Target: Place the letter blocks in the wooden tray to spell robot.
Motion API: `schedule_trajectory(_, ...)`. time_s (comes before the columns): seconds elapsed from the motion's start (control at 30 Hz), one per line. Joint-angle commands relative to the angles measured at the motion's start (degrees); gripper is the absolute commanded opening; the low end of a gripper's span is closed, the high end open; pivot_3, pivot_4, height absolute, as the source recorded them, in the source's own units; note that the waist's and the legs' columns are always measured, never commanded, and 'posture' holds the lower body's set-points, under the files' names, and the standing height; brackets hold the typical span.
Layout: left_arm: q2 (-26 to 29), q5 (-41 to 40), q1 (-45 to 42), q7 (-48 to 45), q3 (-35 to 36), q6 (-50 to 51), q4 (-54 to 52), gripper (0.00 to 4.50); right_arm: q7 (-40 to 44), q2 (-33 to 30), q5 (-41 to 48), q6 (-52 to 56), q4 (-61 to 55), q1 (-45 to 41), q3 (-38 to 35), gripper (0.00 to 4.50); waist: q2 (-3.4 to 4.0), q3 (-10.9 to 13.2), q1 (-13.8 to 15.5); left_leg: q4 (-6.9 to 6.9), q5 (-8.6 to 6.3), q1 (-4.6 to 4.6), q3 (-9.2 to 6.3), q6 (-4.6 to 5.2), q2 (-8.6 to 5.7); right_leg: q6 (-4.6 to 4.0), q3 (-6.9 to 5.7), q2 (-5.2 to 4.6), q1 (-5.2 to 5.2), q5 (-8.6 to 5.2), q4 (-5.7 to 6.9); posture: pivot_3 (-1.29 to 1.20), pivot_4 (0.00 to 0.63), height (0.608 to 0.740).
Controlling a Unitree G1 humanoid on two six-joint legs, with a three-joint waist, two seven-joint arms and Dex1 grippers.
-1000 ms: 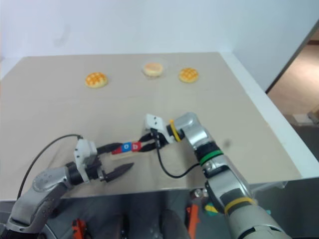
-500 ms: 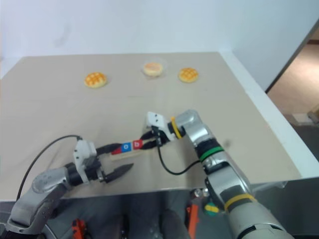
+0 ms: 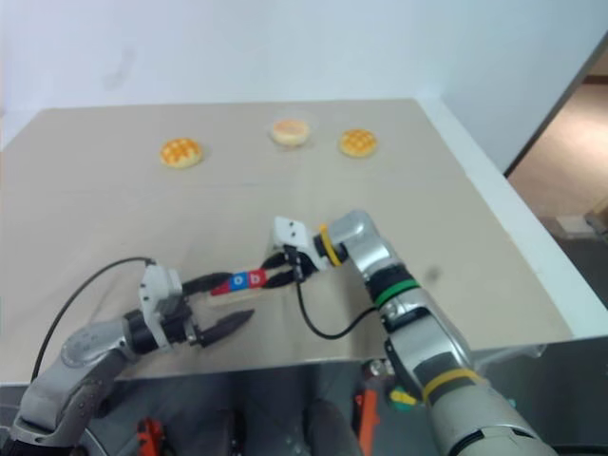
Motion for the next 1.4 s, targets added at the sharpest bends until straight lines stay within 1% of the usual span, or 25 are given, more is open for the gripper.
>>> schedule_trajectory(0.03, 0.2, 1.6, -0.2, 2.4, 2.1, -1.5, -1.4, 4.50, 0.1, 0.7, -1.5, -3.5, 3.8, -3.0, -0.1, 1.66, 0.00, 0.0, 0.0, 0.00, 0.00, 0.00, 0.00, 0.00, 0.00, 0.00, 0.00, 0.00, 0.00, 0.00, 0.00, 0.00, 0.150, 0.739)
schedule_trajectory(0.23, 0.1, 3.5, -0.1, 3.5, 2.0, -2.5, -1.4, 4.50, 1.1, 1.4, -1.9, -4.8, 6.4, -3.9, -0.1, 1.66, 0.00, 0.0, 0.0, 0.00, 0.00, 0.01, 0.01, 0.00, 0.00, -0.01, 0.00, -0.01, 0.01, 0.00, 0.00, 0.00, 0.150, 0.739)
schedule_trajectory(0.47, 0.1, 3.6, 0.5, 3.4, 1.8, -2.7, -1.9, 4.50, 2.1, 1.2, -2.2, -6.2, 7.4, -3.8, 0.1, 1.66, 0.00, 0.0, 0.0, 0.00, 0.00, 0.02, 0.02, 0.00, 0.01, -0.02, 0.01, -0.01, 0.01, 0.01, 0.00, 0.00, 0.150, 0.739)
schedule_trajectory(0.6, 0.1, 3.5, 0.9, 3.1, 1.7, -2.4, -2.1, 4.50, 2.9, 0.6, -1.2, -1.7, 4.9, -2.7, -0.3, 1.66, 0.00, 0.0, 0.0, -0.01, 0.00, 0.02, 0.02, 0.00, 0.00, -0.01, 0.01, -0.01, 0.01, -0.01, 0.00, 0.00, 0.150, 0.739)
schedule_trajectory(0.77, -0.1, 3.6, 0.8, 3.3, 1.4, -2.3, -2.1, 4.50, 2.7, -0.1, -0.5, -0.1, 1.4, -0.3, -0.7, 1.66, 0.00, 0.0, 0.0, -0.01, 0.00, 0.01, 0.01, 0.00, 0.00, -0.02, 0.00, -0.02, 0.01, -0.02, 0.00, 0.00, 0.150, 0.739)
schedule_trajectory(1.0, 0.2, 3.6, 0.3, 2.7, 1.3, -2.2, -1.5, 4.50, 2.8, -1.7, 1.6, 5.2, -5.2, 1.1, -2.2, 1.66, 0.00, 0.0, 0.0, -0.03, -0.01, 0.00, -0.02, -0.02, 0.00, 0.00, 0.00, -0.01, 0.02, -0.04, 0.00, 0.00, 0.150, 0.739)
schedule_trajectory(1.13, 0.3, 3.5, -0.1, 2.3, 1.2, -2.2, -1.3, 4.50, 2.5, -2.6, 2.0, 5.9, -6.6, 1.6, -2.5, 1.66, 0.01, 0.0, 0.0, -0.03, -0.01, 0.00, -0.02, -0.02, 0.00, -0.01, -0.01, -0.01, 0.01, -0.04, 0.00, 0.00, 0.150, 0.739)
schedule_trajectory(1.27, 0.4, 3.3, -0.3, 1.9, 1.3, -2.2, -1.1, 4.50, 3.9, -3.0, 2.0, 5.8, -7.2, 0.2, -2.0, 1.66, 0.01, 0.0, 0.0, -0.03, -0.01, 0.00, -0.02, -0.02, -0.01, -0.01, -0.02, -0.01, 0.00, -0.04, 0.00, 0.00, 0.150, 0.739)
schedule_trajectory(1.3, 0.4, 3.3, -0.3, 1.9, 1.3, -2.1, -1.1, 4.50, 4.2, -2.9, 1.8, 5.4, -6.9, -0.3, -1.7, 1.98, 0.01, 0.0, 0.0, -0.03, -0.01, -0.01, -0.01, -0.02, -0.01, -0.01, -0.01, -0.01, 0.00, -0.04, 0.00, 0.00, 0.150, 0.739)
schedule_trajectory(1.33, 0.4, 3.3, -0.2, 1.8, 1.3, -2.1, -1.2, 4.50, 4.4, -2.6, 1.7, 4.7, -6.5, -0.9, -1.5, 2.61, 0.01, 0.0, 0.0, -0.03, -0.02, -0.01, -0.01, -0.03, -0.01, 0.00, -0.01, -0.01, 0.00, -0.04, 0.00, 0.00, 0.150, 0.739)
schedule_trajectory(1.37, 0.3, 3.3, -0.2, 1.7, 1.3, -2.1, -1.3, 4.50, 4.4, -2.2, 1.7, 4.4, -6.0, -1.5, -1.3, 2.74, 0.01, 0.0, 0.0, -0.03, -0.02, -0.01, -0.01, -0.03, -0.01, 0.00, -0.01, 0.00, 0.00, -0.04, 0.00, 0.00, 0.150, 0.739)
schedule_trajectory(1.4, 0.3, 3.4, -0.1, 1.7, 1.3, -2.1, -1.3, 4.50, 4.7, -2.0, 1.6, 4.3, -5.5, -1.9, -1.1, 3.23, 0.03, 0.0, 0.0, -0.03, -0.02, -0.01, -0.01, -0.03, 0.00, 0.00, -0.01, 0.00, -0.01, -0.04, 0.00, 0.00, 0.150, 0.739)
